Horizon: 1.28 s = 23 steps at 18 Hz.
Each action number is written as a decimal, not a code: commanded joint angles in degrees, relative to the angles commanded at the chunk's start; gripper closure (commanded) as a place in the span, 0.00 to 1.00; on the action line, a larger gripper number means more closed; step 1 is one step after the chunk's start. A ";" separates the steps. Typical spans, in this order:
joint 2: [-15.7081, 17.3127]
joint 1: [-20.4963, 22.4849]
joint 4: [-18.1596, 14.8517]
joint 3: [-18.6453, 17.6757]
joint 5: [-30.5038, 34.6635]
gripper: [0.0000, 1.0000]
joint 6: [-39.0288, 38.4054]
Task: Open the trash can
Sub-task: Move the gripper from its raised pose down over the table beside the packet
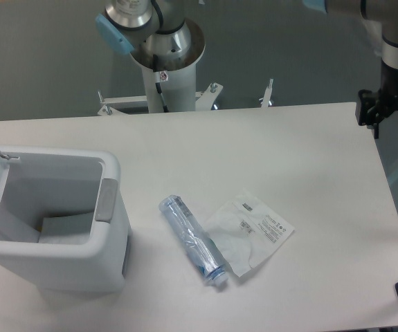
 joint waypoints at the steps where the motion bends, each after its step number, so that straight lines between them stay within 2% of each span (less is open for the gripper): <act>1: -0.17 -0.26 0.09 -0.09 0.17 0.00 0.00; 5: -1.05 -1.05 0.17 -0.61 0.00 0.00 -0.18; 6: -1.23 -1.92 1.22 -0.88 -0.17 0.00 -0.52; 8: -1.67 -2.55 5.69 -3.41 -1.75 0.00 -0.88; 10: -1.50 -2.90 11.13 -7.80 -2.46 0.00 -1.05; 11: -1.58 -3.60 12.47 -9.13 -2.29 0.00 -1.66; 15: -3.42 -6.85 12.83 -10.20 -2.29 0.00 -10.53; 18: -5.80 -8.78 12.83 -9.85 -2.11 0.00 -13.70; 23: -7.12 -11.77 12.92 -9.32 -2.99 0.00 -20.20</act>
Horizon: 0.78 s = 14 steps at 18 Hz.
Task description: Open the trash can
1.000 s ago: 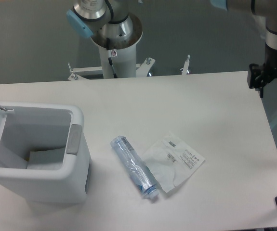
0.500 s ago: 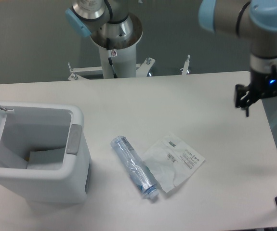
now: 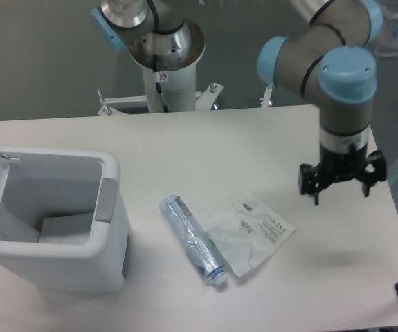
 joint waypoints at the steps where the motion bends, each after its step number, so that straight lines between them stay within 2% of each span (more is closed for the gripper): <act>1: -0.18 -0.09 0.00 0.26 -0.09 0.00 -0.80; 8: -1.15 -0.97 0.00 0.62 -0.18 0.00 -3.79; 14: -0.71 -0.97 -0.09 2.55 -0.44 0.00 -3.79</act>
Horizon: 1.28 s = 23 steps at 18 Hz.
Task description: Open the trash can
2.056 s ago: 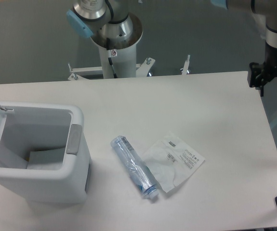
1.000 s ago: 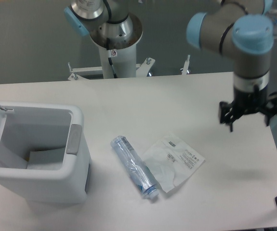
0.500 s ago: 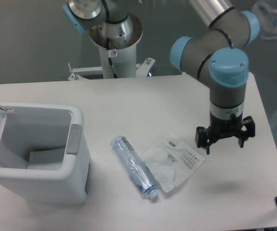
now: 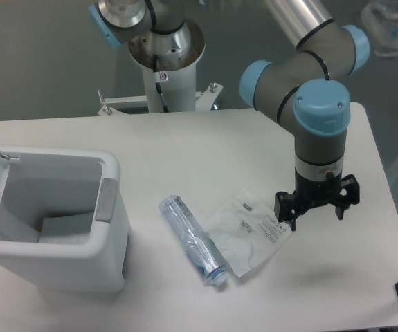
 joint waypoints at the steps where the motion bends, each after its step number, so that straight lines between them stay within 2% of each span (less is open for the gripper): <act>1: 0.09 0.09 0.09 0.17 0.00 0.00 0.09; 12: 0.26 0.09 0.09 2.02 0.53 0.00 3.25; 23: 0.27 0.18 0.09 2.20 0.53 0.00 5.10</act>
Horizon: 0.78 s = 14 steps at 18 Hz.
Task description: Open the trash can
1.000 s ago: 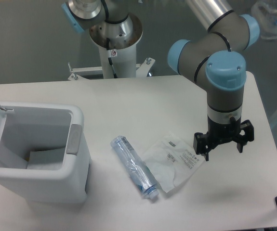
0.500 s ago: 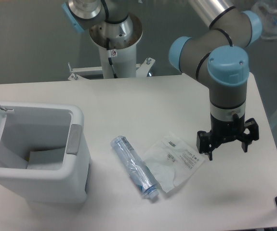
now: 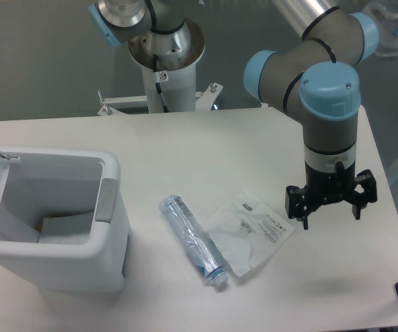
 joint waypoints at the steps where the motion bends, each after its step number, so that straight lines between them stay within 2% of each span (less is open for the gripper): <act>1: 0.00 -0.09 0.00 0.00 0.09 0.00 -0.09; 14: -0.18 -0.09 0.09 0.35 -0.09 0.00 1.14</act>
